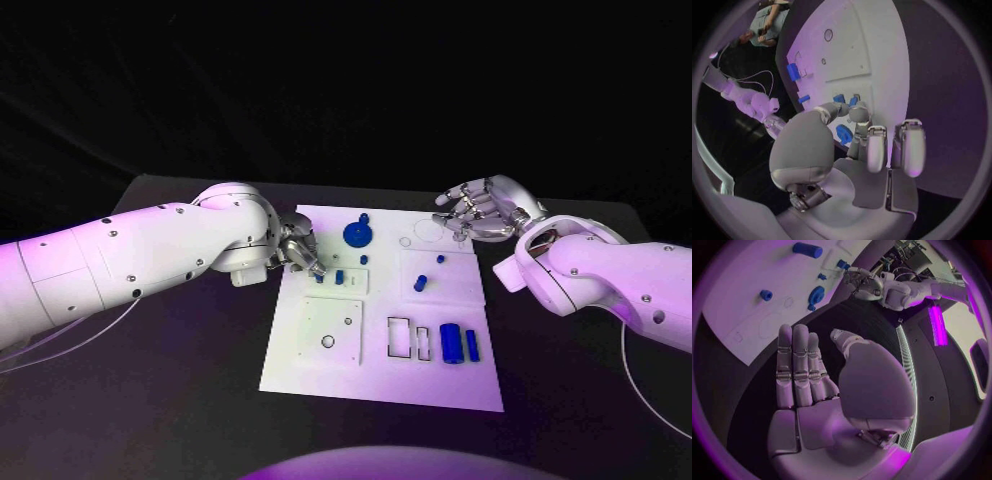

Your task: Assemble the parts on the task board

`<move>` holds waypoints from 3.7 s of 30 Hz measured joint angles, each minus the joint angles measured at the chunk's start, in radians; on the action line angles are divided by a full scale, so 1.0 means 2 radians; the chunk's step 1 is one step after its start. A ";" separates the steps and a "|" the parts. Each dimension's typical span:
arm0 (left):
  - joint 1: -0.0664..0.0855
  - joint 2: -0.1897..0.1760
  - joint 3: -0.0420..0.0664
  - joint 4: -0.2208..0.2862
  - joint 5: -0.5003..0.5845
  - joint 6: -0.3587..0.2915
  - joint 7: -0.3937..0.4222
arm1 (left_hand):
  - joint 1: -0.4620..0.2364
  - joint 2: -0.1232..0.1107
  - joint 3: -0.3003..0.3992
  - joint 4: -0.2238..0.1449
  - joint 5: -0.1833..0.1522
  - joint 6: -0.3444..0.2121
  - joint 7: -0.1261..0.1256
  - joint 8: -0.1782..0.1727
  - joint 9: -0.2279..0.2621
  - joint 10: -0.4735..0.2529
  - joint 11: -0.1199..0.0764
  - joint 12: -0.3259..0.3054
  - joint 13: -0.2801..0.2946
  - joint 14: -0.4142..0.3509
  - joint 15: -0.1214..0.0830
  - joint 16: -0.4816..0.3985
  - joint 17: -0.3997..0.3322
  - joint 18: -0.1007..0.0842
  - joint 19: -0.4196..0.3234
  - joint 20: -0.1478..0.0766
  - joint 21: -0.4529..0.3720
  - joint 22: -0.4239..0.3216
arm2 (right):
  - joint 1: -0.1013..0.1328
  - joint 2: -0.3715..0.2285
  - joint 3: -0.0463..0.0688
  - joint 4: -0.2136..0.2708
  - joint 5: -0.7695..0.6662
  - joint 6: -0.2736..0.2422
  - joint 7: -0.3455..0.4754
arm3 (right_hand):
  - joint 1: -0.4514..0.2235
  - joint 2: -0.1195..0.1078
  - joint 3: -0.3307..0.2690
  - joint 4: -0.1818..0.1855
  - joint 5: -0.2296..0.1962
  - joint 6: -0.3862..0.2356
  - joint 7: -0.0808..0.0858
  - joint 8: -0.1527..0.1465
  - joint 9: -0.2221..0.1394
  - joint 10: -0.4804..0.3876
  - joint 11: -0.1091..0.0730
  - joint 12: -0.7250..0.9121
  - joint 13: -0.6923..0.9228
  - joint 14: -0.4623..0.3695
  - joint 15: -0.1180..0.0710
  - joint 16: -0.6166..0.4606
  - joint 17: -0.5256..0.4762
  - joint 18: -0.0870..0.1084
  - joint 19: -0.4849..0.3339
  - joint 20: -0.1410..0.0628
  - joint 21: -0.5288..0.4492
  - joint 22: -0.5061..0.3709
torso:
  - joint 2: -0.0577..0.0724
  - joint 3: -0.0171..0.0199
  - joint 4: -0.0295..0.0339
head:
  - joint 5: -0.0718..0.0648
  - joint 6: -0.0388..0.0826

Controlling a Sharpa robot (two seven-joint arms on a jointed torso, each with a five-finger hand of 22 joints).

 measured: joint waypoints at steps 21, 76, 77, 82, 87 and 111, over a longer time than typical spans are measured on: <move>0.000 0.001 0.000 -0.001 -0.004 0.010 -0.002 | 0.001 0.001 -0.001 -0.001 0.001 0.000 0.000 0.000 0.000 0.000 0.000 -0.002 -0.001 0.000 0.000 0.000 0.000 0.000 0.000 0.000 0.000 0.000 | 0.000 0.000 0.000 0.000 0.000 0.000 0.001 | 0.000 0.000 0.000 0.000 0.000 0.000 0.000 0.000 0.000 0.000 0.000 0.000 0.000 0.000 0.000 0.000 0.000 0.000 0.000 0.000 -0.002 0.000 | 0.000 0.0002 -0.0003 | 0.004 -0.002; 0.000 0.018 -0.003 -0.021 0.001 0.016 -0.015 | -0.051 -0.001 0.025 -0.046 -0.078 0.023 -0.017 -0.013 -0.009 0.010 -0.003 -0.006 -0.009 0.000 -0.007 0.000 0.000 0.000 0.000 -0.004 0.000 0.000 | 0.000 0.000 0.000 0.002 0.000 0.002 0.002 | 0.000 0.000 0.002 -0.002 0.000 -0.002 0.002 0.000 0.000 0.000 0.000 0.000 -0.002 0.000 0.000 -0.004 0.002 0.000 0.000 0.000 -0.002 -0.002 | 0.000 0.0006 -0.0005 | 0.001 -0.004; 0.000 0.018 -0.003 -0.022 0.001 0.016 -0.015 | -0.054 -0.003 0.025 -0.047 -0.082 0.025 -0.020 -0.016 -0.010 0.010 -0.003 -0.006 -0.009 0.000 -0.007 0.000 0.000 0.000 0.000 -0.004 0.000 0.000 | 0.000 0.000 0.000 0.002 0.000 0.002 0.002 | 0.000 0.000 0.002 -0.002 0.000 -0.002 0.002 0.000 0.000 0.000 0.000 0.000 -0.002 0.000 0.000 -0.004 0.003 0.000 0.000 0.000 -0.002 -0.002 | 0.000 0.0006 -0.0004 | 0.001 -0.004; 0.000 0.018 -0.003 -0.023 0.002 0.016 -0.016 | -0.059 -0.009 -0.004 -0.022 -0.104 0.035 -0.026 -0.021 -0.015 0.010 -0.003 -0.006 -0.009 0.000 -0.007 0.000 0.000 0.000 0.002 -0.005 0.000 0.000 | 0.000 -0.001 0.000 0.003 0.000 0.002 0.002 | 0.000 0.000 0.002 -0.002 0.000 -0.002 0.002 0.000 0.000 0.000 0.000 0.000 -0.002 0.000 0.000 -0.004 0.003 0.000 0.000 0.000 -0.002 -0.002 | 0.000 0.0005 -0.0003 | 0.001 -0.004; -0.001 0.017 -0.003 -0.023 0.002 0.015 -0.016 | -0.063 -0.013 -0.029 0.003 -0.126 0.040 -0.025 -0.024 -0.017 0.010 -0.003 -0.006 -0.007 0.000 -0.007 0.000 0.000 0.000 0.002 -0.005 0.000 0.000 | 0.000 -0.001 0.000 0.003 0.000 0.002 0.002 | 0.000 0.000 0.002 -0.002 0.000 -0.002 0.002 0.000 0.000 0.000 0.000 0.000 -0.002 0.000 0.000 -0.004 0.002 0.000 0.000 0.000 -0.002 -0.002 | 0.000 0.0003 -0.0004 | 0.001 -0.004; -0.001 0.001 0.008 -0.017 0.025 -0.048 0.009 | -0.066 -0.024 -0.120 0.068 -0.144 -0.002 -0.013 -0.033 -0.006 -0.031 -0.001 -0.061 -0.073 -0.001 -0.007 -0.020 0.000 0.004 -0.002 -0.005 -0.047 0.000 | 0.000 -0.001 0.000 0.002 0.000 0.001 0.002 | 0.000 0.000 0.002 -0.002 0.000 -0.002 0.002 0.000 0.000 0.000 0.000 0.000 -0.003 0.002 0.002 -0.004 0.004 0.000 0.000 0.000 -0.004 -0.002 | 0.000 0.0005 -0.0004 | -0.002 -0.002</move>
